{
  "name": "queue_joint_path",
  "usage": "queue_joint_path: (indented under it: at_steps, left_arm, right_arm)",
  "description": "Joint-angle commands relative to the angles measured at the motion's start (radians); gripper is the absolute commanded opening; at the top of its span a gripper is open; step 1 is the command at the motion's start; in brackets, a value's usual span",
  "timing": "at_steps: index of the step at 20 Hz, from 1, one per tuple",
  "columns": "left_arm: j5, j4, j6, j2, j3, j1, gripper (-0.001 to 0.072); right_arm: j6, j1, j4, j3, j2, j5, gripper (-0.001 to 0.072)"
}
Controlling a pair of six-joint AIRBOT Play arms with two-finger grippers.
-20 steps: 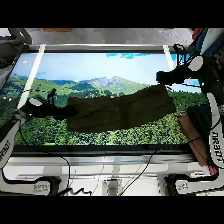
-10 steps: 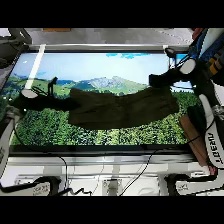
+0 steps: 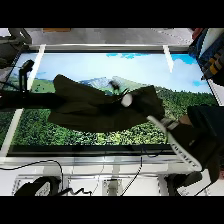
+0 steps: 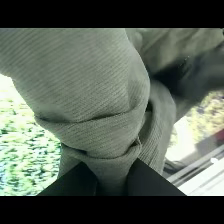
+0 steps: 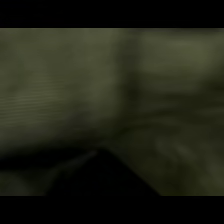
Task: Fold the clothes and pants, and hang the long-sleeved shirts on hangers.
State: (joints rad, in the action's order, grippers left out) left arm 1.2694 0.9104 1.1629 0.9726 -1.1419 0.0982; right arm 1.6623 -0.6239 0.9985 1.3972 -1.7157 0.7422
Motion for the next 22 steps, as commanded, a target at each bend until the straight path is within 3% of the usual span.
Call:
queue_joint_path:
  at_steps: [1,4,6,10,14,17,18,19,20,22]
  left_arm:
    - [0.000,0.050,0.010,-0.055,-0.002,0.003,0.0033]
    - [-0.034,0.009,0.079,-0.031,-0.001,-0.031,0.0032]
    - [-0.142,-0.050,0.130,0.002,0.000,-0.078,0.0033]
    - [-0.474,-0.170,0.132,0.144,0.000,-0.304,0.0032]
    - [-0.880,-0.317,0.132,0.372,-0.002,-0.640,0.0033]
    - [-1.105,-0.389,0.132,0.513,-0.022,-0.846,0.0035]
    - [-1.159,-0.388,0.131,0.544,-0.036,-0.898,0.0157]
    - [-1.199,-0.388,0.131,0.559,-0.047,-0.932,0.0486]
    - [-1.237,-0.385,0.129,0.562,-0.052,-0.954,0.0693]
    - [-1.251,-0.313,0.128,0.547,-0.062,-0.953,0.0706]
  right_arm:
    - [0.031,-0.155,-0.047,-0.009,-0.043,-0.129,0.0023]
    - [0.030,-0.095,0.121,-0.008,-0.014,-0.010,0.0023]
    - [0.030,0.014,0.220,-0.002,0.026,0.125,0.0023]
    - [0.027,0.304,0.274,-0.002,0.156,0.272,0.0023]
    - [0.027,0.560,0.274,-0.002,0.276,0.299,0.0023]
    - [0.019,0.696,0.279,-0.002,0.320,0.318,0.0023]
    - [0.019,0.728,0.285,-0.003,0.325,0.319,0.0023]
    - [0.019,0.757,0.289,-0.003,0.325,0.321,0.0023]
    - [0.001,0.782,0.292,-0.003,0.325,0.323,0.0022]
    - [-0.135,0.814,0.293,-0.003,0.321,0.323,0.0022]
